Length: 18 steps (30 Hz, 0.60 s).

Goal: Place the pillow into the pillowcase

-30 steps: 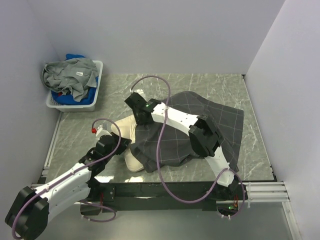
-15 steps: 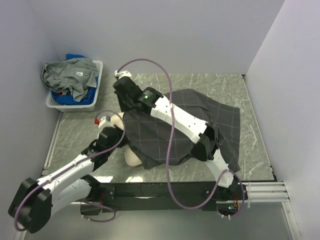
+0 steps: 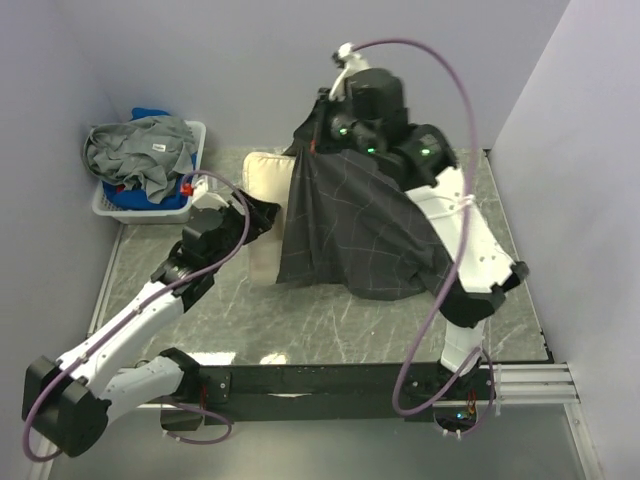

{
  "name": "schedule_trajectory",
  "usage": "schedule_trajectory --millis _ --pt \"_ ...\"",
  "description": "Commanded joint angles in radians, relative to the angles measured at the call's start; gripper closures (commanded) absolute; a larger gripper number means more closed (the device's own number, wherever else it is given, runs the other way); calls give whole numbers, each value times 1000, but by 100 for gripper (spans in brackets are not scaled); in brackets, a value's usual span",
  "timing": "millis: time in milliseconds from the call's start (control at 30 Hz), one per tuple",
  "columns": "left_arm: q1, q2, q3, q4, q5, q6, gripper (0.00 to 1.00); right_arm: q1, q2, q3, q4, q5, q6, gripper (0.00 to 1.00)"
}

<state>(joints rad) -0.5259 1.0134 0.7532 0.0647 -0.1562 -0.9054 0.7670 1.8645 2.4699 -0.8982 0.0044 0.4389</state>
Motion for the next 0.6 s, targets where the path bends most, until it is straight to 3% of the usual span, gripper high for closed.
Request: schedule_trajectory --millis 0,100,167,267,367,500,567 --pt "0 -126 58 -40 -64 33 11 -15 -106 5 117 -268 57 100" --pt "6 -246 61 -141 -178 48 2 -29 -140 -22 133 -261 55 100" --pt "13 -310 64 -271 -321 4 1 -44 -143 -11 128 -302 61 100" --pt "52 -348 55 -370 -405 -71 1 -86 -157 4 133 -394 96 100" --pt "108 -348 -21 -290 -300 -58 7 -110 -191 -22 145 -452 112 100" --pt "178 -323 -142 -88 17 -63 19 -138 -218 -29 122 -484 116 100" --pt "191 -311 -172 38 110 -73 22 -161 -226 -35 107 -501 118 100"
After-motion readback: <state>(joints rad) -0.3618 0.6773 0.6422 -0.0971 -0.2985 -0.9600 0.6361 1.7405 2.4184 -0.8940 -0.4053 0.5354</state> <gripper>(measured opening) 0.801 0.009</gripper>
